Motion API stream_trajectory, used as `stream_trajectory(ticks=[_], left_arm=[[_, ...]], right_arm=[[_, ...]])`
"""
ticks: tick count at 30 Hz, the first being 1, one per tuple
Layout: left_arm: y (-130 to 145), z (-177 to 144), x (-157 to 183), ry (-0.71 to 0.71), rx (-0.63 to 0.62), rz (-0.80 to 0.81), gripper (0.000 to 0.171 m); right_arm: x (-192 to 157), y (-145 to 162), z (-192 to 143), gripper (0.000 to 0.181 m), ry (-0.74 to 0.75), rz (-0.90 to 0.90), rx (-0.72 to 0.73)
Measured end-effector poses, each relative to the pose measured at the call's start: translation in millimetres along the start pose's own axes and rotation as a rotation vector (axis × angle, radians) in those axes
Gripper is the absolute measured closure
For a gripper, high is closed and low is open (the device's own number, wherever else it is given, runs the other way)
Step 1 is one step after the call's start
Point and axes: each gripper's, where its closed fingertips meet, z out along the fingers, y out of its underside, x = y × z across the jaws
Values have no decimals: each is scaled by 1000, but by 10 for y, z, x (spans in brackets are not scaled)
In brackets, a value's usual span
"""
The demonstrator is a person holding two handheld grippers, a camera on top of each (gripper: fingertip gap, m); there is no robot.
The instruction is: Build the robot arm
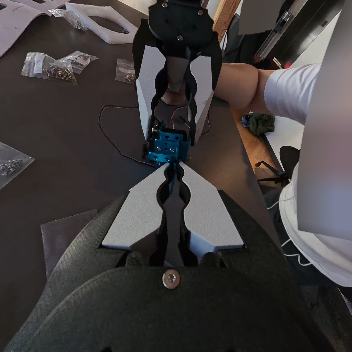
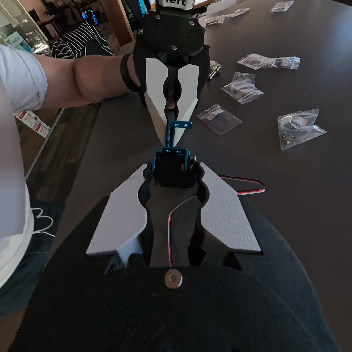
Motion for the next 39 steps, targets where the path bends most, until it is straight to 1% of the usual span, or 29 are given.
stream_trajectory(ticks=[2, 4, 7, 9, 12, 14, 18, 22, 28, 32, 34, 39], left_arm=[[0, 1, 3, -5, 0, 10, 169], [3, 2, 6, -8, 0, 16, 170], [7, 6, 16, -16, -3, 39, 170], [8, 10, 22, -19, -6, 54, 170], [11, 15, 28, -25, -10, 74, 170], [9, 16, 24, -25, -9, 71, 169], [5, 13, 13, -16, -5, 50, 170], [4, 17, 14, -17, -7, 55, 170], [4, 19, 11, -33, -5, 64, 169], [4, 20, 19, -20, -5, 52, 170], [3, 26, 32, -15, -5, 48, 170], [-4, 27, 9, -3, 3, -20, 170]], right_arm=[[-12, 18, 9, 131, 15, -59, 7], [-49, 42, 20, 123, -1, -56, -4], [-51, 45, -27, 124, 2, -74, 1], [-57, -1, -61, 124, -8, -81, 32], [-113, -76, -91, 118, -41, -107, 79], [-82, -76, -77, 116, 0, -140, 71], [-32, -29, -29, 122, 97, -241, 23], [-8, 40, 18, 133, 118, -247, -12], [3, 30, 14, 134, 145, -286, -6], [-12, -38, 2, 135, 131, -263, 43], [-26, -37, -1, 136, 111, -234, 46], [3, -37, -6, 136, 117, -172, 49]])
